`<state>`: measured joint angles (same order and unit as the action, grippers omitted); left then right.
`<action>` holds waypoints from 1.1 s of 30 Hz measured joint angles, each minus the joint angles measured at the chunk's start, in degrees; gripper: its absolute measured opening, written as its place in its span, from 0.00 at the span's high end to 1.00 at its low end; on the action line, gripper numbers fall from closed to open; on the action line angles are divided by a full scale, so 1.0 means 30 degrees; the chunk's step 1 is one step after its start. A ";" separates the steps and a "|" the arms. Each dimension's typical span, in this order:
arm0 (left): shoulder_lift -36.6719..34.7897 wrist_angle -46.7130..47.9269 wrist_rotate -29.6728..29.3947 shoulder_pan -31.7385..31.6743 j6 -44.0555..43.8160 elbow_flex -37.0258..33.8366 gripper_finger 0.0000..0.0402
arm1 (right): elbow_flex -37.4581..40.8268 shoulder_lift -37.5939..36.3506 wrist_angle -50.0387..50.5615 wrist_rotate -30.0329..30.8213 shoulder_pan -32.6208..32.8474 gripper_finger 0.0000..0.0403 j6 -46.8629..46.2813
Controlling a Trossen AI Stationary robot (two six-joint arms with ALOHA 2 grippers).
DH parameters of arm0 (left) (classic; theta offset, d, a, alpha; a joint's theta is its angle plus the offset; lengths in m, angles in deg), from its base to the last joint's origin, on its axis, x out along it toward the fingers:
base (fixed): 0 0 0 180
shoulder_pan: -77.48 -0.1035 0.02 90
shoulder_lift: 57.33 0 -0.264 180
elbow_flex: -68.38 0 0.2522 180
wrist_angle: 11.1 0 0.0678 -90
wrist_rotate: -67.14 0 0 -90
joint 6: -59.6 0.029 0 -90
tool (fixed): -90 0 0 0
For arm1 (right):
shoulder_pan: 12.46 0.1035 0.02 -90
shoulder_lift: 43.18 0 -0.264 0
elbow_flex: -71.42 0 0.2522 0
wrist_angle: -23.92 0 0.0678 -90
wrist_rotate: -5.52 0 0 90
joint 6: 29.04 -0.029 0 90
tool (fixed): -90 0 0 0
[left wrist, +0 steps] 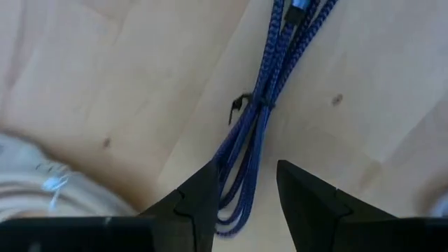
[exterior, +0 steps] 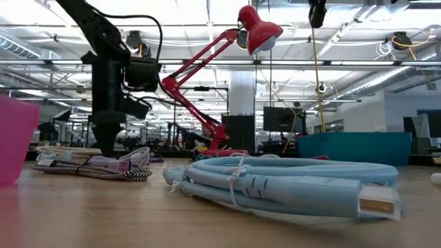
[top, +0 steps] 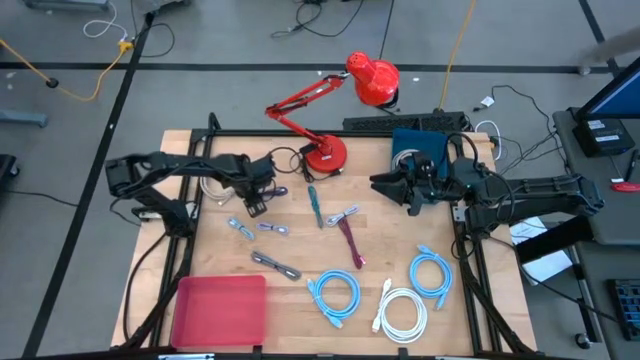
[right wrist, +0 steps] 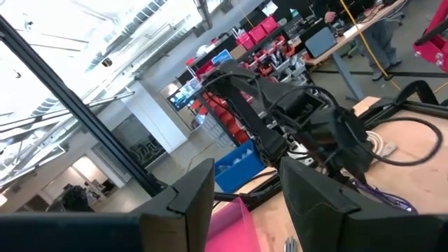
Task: Sort cables
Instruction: Put the violet charger cable into the pink bin
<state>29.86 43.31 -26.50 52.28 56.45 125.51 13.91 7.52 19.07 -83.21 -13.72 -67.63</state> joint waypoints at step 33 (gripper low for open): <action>-1.0028 0.5201 0.6068 1.3495 -1.3601 0.0648 0.99 | 0.0000 0.0000 0.0138 0.0329 0.0429 0.62 0.0313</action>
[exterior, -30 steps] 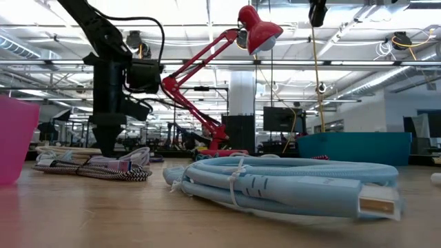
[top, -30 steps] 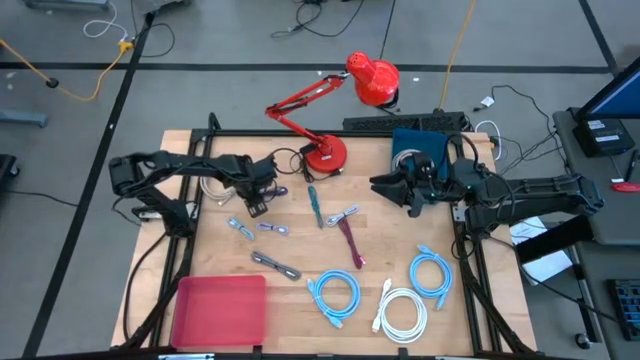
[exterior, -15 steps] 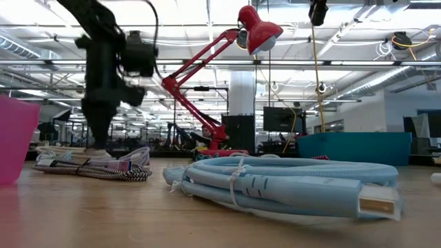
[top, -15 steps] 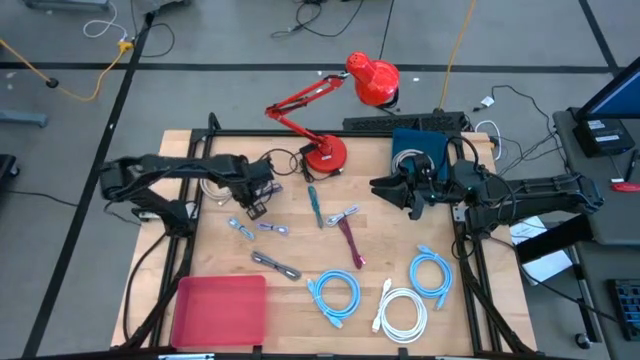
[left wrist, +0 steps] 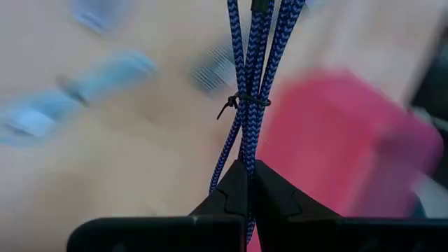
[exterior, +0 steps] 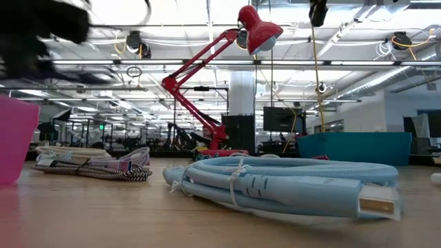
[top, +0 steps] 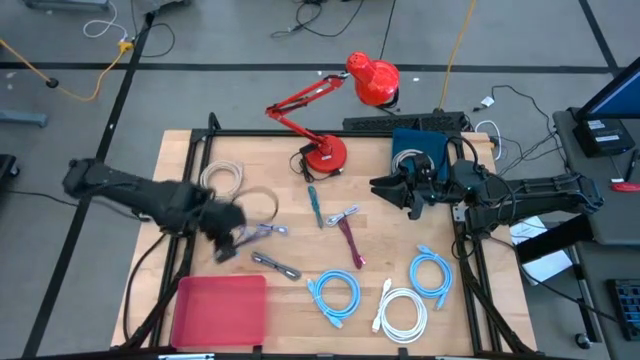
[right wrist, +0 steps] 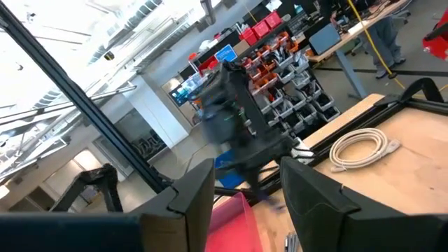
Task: Sort cables
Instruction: Put the violet charger cable into the pink bin, then put the gray internet cable into the blue bin
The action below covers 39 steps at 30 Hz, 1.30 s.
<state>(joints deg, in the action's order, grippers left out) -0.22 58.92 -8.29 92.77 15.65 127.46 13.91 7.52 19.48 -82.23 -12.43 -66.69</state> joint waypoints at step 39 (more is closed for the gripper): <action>0.6665 -0.4942 -0.2210 1.3113 -1.1789 0.0015 0.75 | 0.0015 0.0007 0.0889 0.1240 -0.0415 0.62 0.0273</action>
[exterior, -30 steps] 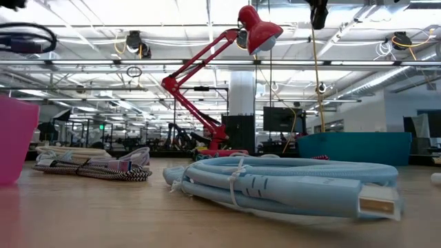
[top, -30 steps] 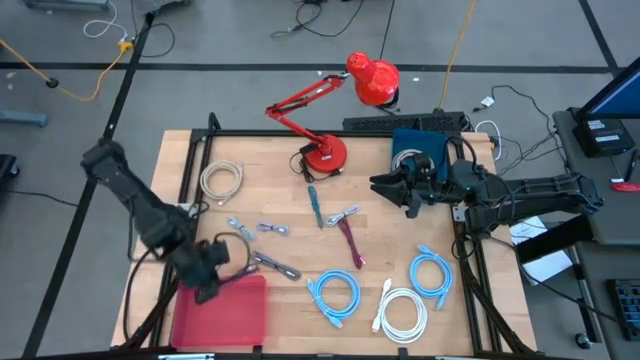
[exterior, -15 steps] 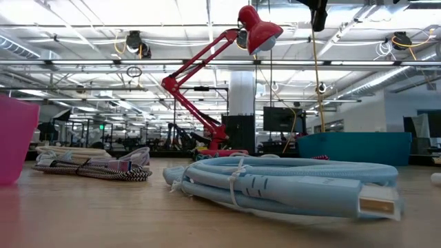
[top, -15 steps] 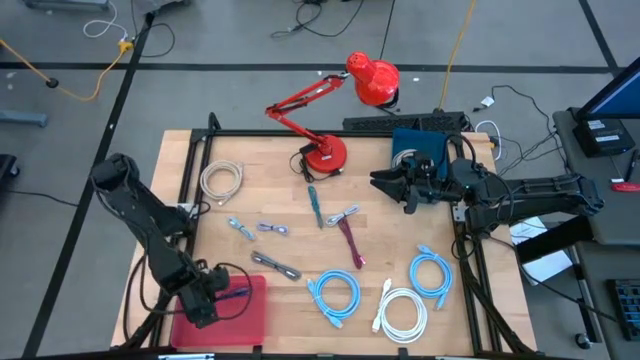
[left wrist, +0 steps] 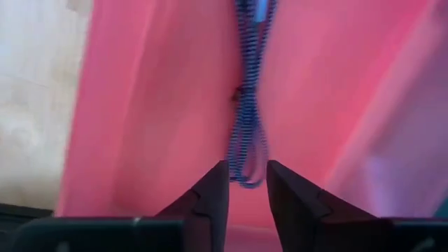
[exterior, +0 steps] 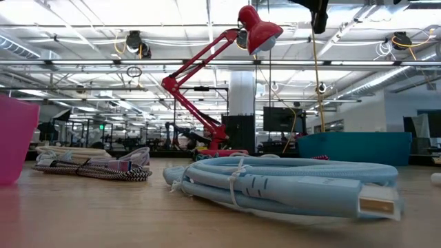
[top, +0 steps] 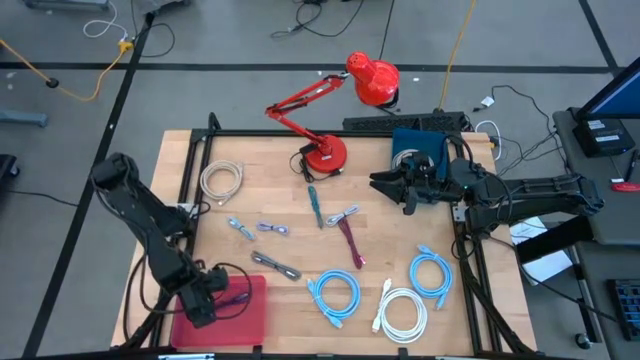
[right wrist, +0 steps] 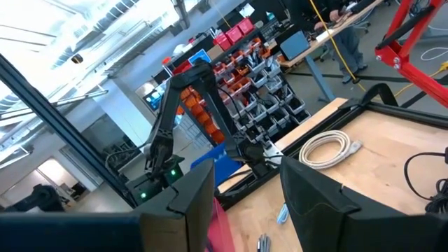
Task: Sort cables
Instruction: Put the gray internet cable into the blue bin
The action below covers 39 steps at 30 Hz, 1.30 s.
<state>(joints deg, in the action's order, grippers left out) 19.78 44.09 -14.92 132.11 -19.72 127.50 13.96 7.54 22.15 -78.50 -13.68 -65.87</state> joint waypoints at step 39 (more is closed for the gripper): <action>-0.0611 0.3954 -0.5351 -2.6746 1.3905 0.0015 0.98 | 0.0000 -0.0007 0.0144 -0.0015 0.0685 0.62 -0.0455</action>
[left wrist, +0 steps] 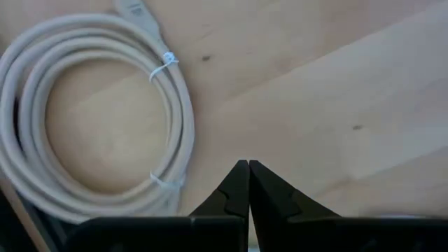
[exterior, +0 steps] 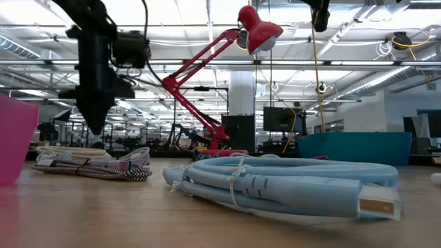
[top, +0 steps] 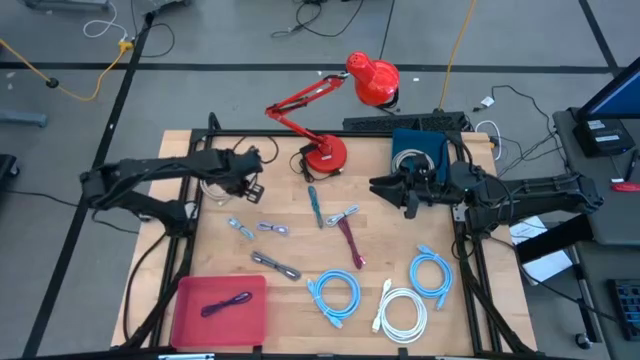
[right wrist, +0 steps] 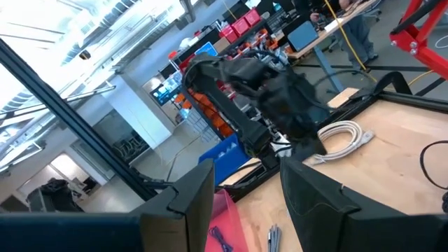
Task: Sort cables
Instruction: Put the gray internet cable into the blue bin
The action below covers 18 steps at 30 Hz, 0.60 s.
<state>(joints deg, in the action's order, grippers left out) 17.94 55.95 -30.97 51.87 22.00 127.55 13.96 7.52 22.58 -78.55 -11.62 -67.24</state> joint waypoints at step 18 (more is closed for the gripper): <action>-0.2499 0.1309 -0.2084 -0.1819 -0.0395 -0.1106 1.00 | 0.0000 0.0000 0.0070 0.0015 0.0903 0.62 -0.0551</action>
<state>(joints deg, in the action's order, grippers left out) 10.45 59.88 -37.23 46.41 20.81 124.23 13.96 7.52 22.79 -78.50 -8.91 -68.89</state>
